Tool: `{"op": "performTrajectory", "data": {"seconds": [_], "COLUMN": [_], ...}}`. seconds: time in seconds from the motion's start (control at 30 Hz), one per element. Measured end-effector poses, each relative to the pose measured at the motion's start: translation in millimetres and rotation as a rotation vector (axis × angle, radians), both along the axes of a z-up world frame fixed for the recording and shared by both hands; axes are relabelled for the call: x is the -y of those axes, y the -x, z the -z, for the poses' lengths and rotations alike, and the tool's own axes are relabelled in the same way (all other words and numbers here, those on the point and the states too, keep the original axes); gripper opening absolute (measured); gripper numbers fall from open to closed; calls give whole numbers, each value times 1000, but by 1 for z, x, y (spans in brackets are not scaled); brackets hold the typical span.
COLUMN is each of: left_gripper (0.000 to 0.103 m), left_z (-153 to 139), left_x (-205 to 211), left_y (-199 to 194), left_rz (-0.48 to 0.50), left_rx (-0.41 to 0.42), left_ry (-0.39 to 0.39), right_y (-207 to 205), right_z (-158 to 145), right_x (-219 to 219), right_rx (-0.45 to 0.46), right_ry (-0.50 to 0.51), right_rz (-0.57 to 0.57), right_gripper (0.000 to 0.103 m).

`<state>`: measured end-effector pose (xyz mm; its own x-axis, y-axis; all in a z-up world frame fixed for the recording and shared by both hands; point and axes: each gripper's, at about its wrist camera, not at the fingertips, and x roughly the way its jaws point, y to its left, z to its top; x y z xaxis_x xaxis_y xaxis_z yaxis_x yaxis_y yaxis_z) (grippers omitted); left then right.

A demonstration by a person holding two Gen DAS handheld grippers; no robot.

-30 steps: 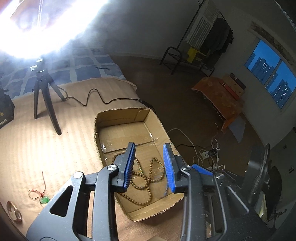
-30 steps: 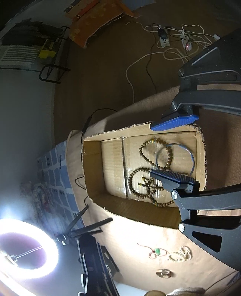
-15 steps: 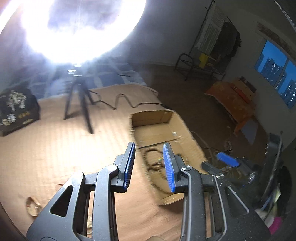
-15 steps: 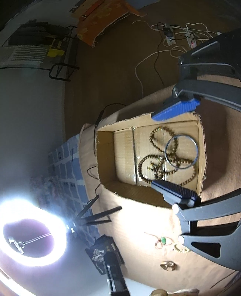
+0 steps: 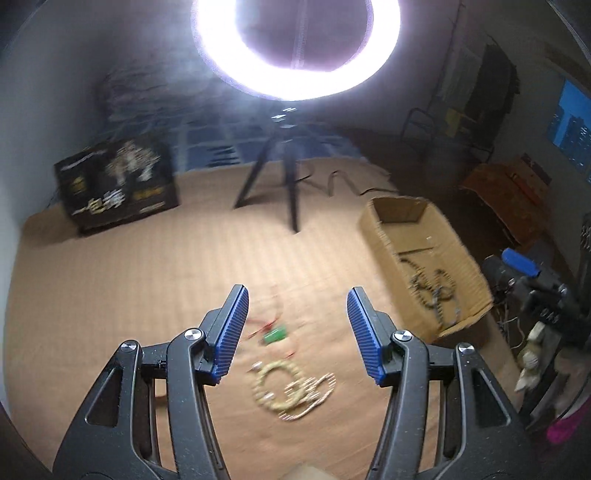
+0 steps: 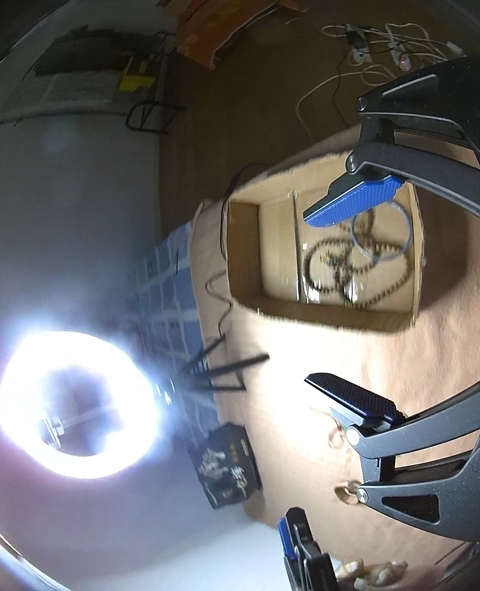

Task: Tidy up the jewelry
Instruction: 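Grasp the brown-strap watch with the left tool while the right tool grasps the yellow bead bracelet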

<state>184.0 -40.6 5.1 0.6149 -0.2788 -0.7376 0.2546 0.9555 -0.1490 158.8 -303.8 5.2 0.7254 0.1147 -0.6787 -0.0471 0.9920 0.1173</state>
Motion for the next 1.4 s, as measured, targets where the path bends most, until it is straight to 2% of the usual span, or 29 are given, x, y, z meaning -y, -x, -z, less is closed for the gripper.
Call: {"op": "performTrajectory", "data": {"seconds": [0.1, 0.33, 0.6, 0.77, 0.83, 0.93, 1.03, 1.1, 1.2, 1.4], "left_gripper": [57, 57, 57, 57, 57, 51, 50, 49, 43, 41], "left_z": [12, 37, 75, 105, 118, 130, 137, 141, 147, 154], "left_x": [-27, -81, -145, -163, -167, -167, -166, -164, -162, -160], "left_y": [6, 8, -5, -10, -12, -13, -15, -17, -20, -22], "left_rz": [-35, -120, -263, -306, -315, -322, -318, -317, -314, -309], "left_rx": [-25, -52, -169, -258, -296, -330, -346, -355, -373, -388], "left_ry": [-2, -18, 61, 103, 114, 115, 114, 105, 113, 111], "right_y": [0, -11, -32, -37, -40, -43, -46, -46, -48, -54], "right_z": [4, 25, 61, 79, 88, 102, 116, 122, 127, 137], "right_x": [-21, -68, -110, -130, -136, -141, -148, -154, -161, -171], "right_rx": [-20, -133, -286, -348, -376, -429, -475, -496, -505, -529], "right_ry": [16, 13, -59, -76, -75, -94, -100, -96, -81, -77], "right_rz": [-54, -185, -250, -284, -296, -307, -323, -336, -341, -345], "right_gripper": [81, 81, 81, 81, 74, 55, 39, 34, 30, 19]}}
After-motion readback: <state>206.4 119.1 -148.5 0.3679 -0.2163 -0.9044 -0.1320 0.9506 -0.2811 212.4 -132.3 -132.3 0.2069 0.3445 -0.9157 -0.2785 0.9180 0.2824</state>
